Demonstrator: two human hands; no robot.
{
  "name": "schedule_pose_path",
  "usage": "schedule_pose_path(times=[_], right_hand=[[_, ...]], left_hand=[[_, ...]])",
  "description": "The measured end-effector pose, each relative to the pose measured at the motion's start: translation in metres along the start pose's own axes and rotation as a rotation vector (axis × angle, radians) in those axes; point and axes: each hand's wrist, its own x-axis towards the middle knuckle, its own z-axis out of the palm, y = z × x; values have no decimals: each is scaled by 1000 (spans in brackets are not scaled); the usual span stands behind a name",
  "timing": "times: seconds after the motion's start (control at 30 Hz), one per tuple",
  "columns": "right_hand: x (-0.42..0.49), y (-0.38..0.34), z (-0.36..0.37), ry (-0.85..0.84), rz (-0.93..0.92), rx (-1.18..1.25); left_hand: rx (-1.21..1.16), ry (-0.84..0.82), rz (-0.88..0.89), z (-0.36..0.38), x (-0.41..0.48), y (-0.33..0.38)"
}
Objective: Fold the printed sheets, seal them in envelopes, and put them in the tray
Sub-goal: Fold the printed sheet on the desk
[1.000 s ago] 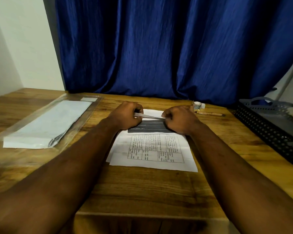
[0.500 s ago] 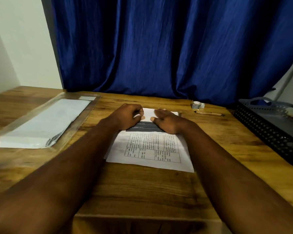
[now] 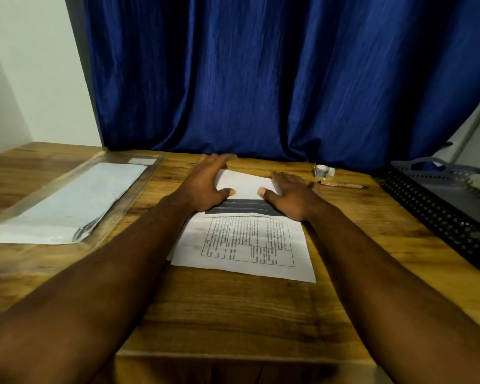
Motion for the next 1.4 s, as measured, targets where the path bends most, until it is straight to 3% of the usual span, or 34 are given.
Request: schedule_pose_path(times=[0.13,0.23,0.33,0.67,0.77,0.9,1.0,1.13,1.2,1.4], right_hand=[[0,1,-5,175,-123,88],[-1,-5,-10,295,-188,9],[-2,-10,-15,412,-226,-60],[-8,-9,-16,464,-274,-126],[-8,-15,-16,389,-263,-231],[-6,-19,-12,166,-148,-376],[-13,-22,-15,33,-82,-290],[-14,-28,-15,119,-61,-92],[-11,-32,-5,66,-97,-45],[2,-43,17,-125,-106,-8]], left_hand=[[-139,76,-51,4,1,1],[-236,164,-9,1,5,3],[-176,217,33,-3,6,9],[-39,4,-22,0,-2,18],[-9,-56,-29,-1,-4,19],[27,-195,-83,3,-1,8],[50,-215,-121,7,0,13],[158,-449,-190,14,3,16],[222,-515,-179,16,6,13],[341,-537,-159,18,6,12]])
